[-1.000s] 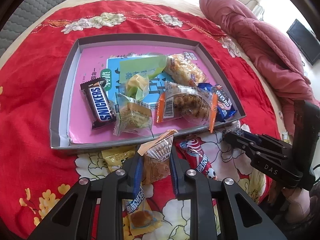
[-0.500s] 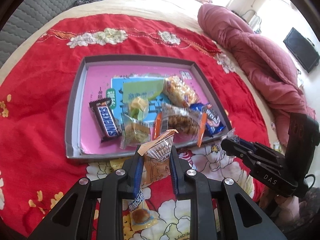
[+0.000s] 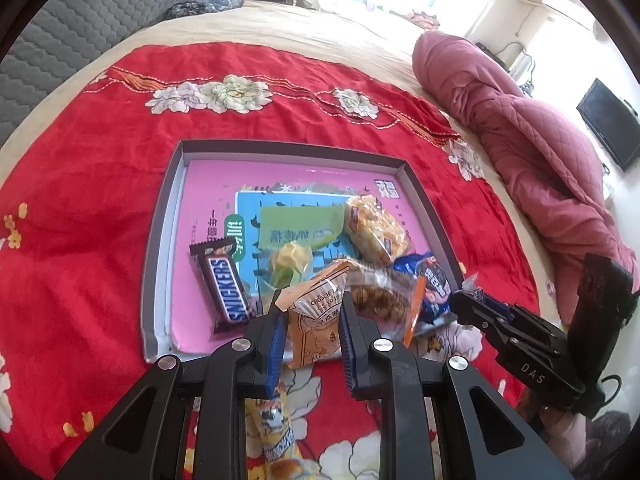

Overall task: Organize snacks
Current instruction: 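Carry both snacks over the tray and lower them onto the other snacks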

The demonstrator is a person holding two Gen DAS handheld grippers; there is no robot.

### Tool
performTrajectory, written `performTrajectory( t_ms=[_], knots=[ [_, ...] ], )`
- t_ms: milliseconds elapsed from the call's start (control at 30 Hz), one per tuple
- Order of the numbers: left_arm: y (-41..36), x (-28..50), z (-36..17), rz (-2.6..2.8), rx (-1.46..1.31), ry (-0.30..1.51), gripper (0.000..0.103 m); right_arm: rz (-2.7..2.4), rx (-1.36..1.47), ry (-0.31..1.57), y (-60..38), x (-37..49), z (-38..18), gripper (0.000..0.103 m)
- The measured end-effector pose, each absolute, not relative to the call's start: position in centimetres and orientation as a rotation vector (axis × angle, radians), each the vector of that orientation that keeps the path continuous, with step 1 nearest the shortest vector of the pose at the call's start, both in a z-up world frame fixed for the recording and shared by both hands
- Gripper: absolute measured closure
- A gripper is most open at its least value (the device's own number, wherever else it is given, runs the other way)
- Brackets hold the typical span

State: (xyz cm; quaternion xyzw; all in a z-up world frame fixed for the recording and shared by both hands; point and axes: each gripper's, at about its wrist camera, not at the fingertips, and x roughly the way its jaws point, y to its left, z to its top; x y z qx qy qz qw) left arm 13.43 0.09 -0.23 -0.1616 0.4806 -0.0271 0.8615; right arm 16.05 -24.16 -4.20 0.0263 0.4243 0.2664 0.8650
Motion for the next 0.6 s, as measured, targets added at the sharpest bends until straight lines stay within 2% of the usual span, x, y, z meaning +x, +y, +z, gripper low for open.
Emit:
performTrajectory(
  t_ms=[600],
  knots=[
    [-0.9, 15.5, -2.2, -0.046, -0.322, 1.044, 0.078, 0.480, 0.009, 0.898, -23.9, 18.3, -5.9, 0.076]
  ],
)
